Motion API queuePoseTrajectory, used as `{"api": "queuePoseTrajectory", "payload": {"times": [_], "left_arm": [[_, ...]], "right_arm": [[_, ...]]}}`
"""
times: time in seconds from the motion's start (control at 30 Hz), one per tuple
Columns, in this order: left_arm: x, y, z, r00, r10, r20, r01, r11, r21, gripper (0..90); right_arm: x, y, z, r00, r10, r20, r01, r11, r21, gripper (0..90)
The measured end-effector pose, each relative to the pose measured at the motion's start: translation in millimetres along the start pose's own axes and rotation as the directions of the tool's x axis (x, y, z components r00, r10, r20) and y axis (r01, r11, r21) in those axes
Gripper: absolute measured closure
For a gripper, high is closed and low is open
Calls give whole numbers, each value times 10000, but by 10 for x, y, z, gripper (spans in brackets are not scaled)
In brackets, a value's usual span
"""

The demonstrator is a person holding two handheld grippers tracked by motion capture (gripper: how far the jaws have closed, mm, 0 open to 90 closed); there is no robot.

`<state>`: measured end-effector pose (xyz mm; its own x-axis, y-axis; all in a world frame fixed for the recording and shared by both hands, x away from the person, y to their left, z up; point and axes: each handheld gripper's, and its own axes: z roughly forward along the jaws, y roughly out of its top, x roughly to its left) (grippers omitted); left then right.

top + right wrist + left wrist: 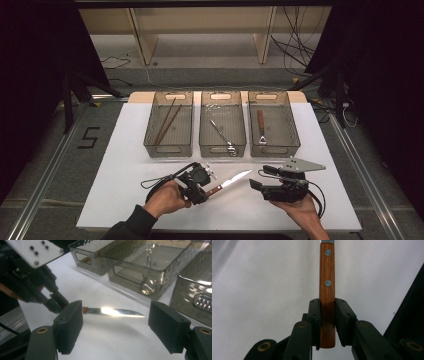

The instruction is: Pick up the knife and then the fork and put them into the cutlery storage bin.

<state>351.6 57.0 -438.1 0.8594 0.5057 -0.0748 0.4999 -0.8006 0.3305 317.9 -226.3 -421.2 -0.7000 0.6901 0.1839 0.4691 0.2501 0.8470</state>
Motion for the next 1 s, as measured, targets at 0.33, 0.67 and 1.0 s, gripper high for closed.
{"api": "queuePoseTrajectory", "payload": {"times": [0.33,0.67,1.0], "left_arm": [[72,-40,-112,10000,-78,4,78,9997,-228,753],[43,-34,-163,9999,70,92,-67,9995,-322,753],[53,-52,-233,9997,88,220,-81,9995,-299,753]], "right_arm": [[329,-2,146,9879,-1541,-171,1535,9877,-310,286],[528,-18,258,9615,-2746,-109,2739,9609,-400,286],[683,-37,316,9126,-4069,390,4079,9128,-197,295]]}}
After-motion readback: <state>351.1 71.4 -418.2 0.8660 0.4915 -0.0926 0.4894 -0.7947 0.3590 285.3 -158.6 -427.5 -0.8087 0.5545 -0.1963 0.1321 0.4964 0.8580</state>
